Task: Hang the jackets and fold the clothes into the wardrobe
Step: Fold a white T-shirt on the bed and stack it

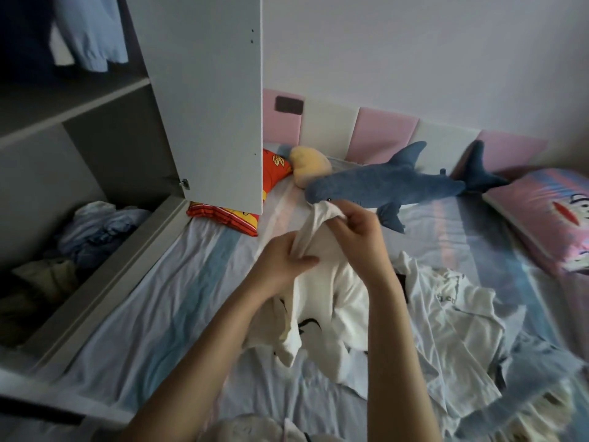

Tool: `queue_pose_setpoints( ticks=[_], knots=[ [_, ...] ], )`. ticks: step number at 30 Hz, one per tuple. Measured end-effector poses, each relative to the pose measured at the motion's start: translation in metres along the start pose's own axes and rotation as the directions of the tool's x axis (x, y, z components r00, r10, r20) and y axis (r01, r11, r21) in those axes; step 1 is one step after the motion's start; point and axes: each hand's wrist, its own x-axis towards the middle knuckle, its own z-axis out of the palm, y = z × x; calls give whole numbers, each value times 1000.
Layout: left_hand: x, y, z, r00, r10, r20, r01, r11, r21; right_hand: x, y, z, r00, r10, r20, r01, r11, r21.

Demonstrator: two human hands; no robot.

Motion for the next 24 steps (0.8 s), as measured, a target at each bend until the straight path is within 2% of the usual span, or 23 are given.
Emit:
queue_pose_setpoints(
  ticks=[3,8,13,18,21,24],
  knots=[
    [0,-13,-16,994,37,103,-47,995,91,-4,6,-23,988,-37,-149,21,993,-114],
    [-5,-42,-30,976,-87,201,38,971,236,-14,-3,-51,936,-132,-325,73,980,-187],
    [-14,-57,-45,987,-96,130,72,981,180,-24,-3,-72,877,-151,-455,28,963,-267],
    [-17,-56,-51,999,33,-8,-32,996,88,-33,-1,-85,850,-147,-506,25,970,-240],
    [-15,-54,-56,1000,-7,10,6,999,48,-37,-2,-90,844,-139,-517,15,972,-236],
    [-18,-50,-62,994,-65,93,67,998,-17,-43,-2,-95,845,-150,-513,-7,957,-291]
  ],
)
